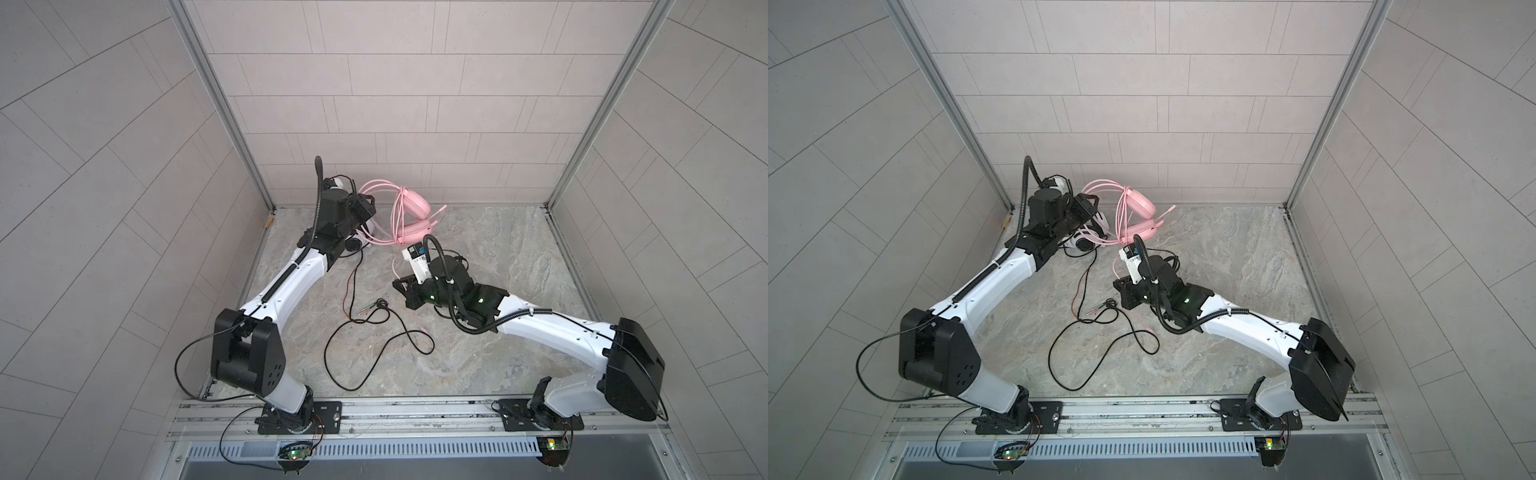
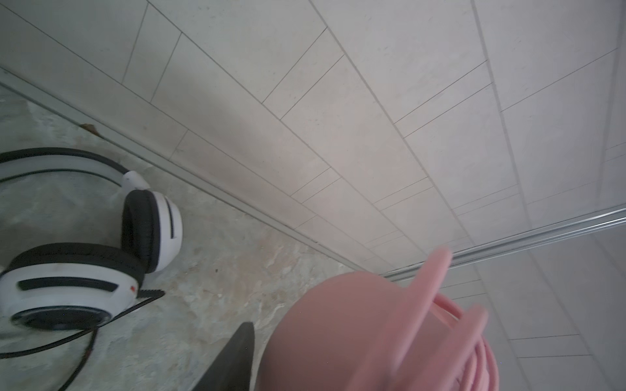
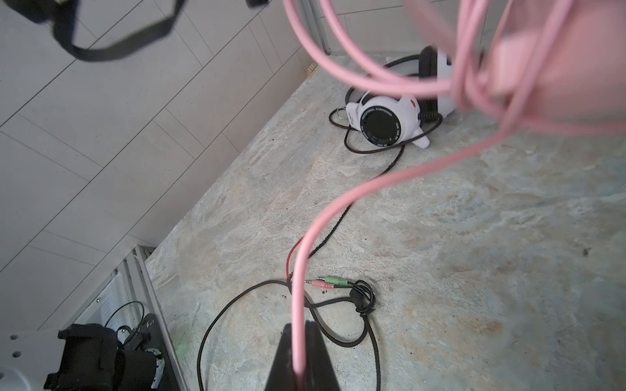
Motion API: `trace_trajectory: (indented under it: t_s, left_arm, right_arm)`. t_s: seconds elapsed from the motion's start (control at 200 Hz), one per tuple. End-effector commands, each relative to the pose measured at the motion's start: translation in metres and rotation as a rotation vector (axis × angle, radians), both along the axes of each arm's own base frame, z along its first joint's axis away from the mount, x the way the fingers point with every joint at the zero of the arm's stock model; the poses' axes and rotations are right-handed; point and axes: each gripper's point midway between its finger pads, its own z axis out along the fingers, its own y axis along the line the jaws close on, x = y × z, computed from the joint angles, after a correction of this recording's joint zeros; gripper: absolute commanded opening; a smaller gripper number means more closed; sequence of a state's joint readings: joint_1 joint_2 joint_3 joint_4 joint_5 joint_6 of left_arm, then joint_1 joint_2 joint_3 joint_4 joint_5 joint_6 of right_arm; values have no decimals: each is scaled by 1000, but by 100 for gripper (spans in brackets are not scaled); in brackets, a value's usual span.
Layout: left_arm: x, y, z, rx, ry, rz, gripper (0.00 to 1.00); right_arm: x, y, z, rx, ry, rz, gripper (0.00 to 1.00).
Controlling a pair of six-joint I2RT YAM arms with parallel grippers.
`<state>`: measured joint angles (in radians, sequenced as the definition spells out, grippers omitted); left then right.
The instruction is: Wrap the headphones
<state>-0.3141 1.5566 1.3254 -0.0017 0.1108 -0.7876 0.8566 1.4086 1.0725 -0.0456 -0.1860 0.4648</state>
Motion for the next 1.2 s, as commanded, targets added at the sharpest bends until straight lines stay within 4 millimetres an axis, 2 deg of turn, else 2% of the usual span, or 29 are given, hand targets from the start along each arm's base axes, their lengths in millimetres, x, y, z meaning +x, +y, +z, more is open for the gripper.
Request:
trace_trajectory:
  t_s: [0.0, 0.155, 0.26, 0.345, 0.45, 0.555, 0.701, 0.811, 0.906, 1.021, 1.086, 1.196]
  left_arm:
    - [-7, -20, 29, 164, -86, -59, 0]
    - [-25, -49, 1, 324, -34, -200, 0]
    - [-43, -67, -14, 416, 4, -323, 0]
    - [-61, -73, -22, 482, 29, -392, 0]
    - [-82, -76, -22, 542, 23, -468, 0]
    - [-102, -81, -25, 572, 27, -562, 0]
    - [-127, -100, -34, 547, 48, -732, 0]
    - [-141, -114, -44, 509, 83, -836, 0]
    - [-147, -114, -54, 522, 118, -866, 0]
    - [-155, -102, -66, 573, 166, -872, 0]
    - [-163, -100, -67, 574, 173, -885, 0]
    - [-178, -105, -62, 525, 160, -939, 0]
  right_arm:
    - [-9, -31, 7, -239, -53, 33, 0]
    - [4, -67, 53, -406, -213, -46, 0]
    - [18, -94, 75, -503, -289, -121, 0]
    - [31, -117, 85, -584, -330, -199, 0]
    - [44, -145, 94, -659, -352, -290, 0]
    - [52, -164, 101, -696, -366, -349, 0]
    - [56, -170, 110, -702, -384, -355, 0]
    - [50, -156, 104, -695, -404, -237, 1]
    - [50, -158, 109, -679, -427, -256, 2]
    - [54, -174, 115, -748, -450, -326, 2]
    - [58, -183, 116, -788, -460, -375, 3]
    - [62, -186, 113, -810, -469, -405, 4]
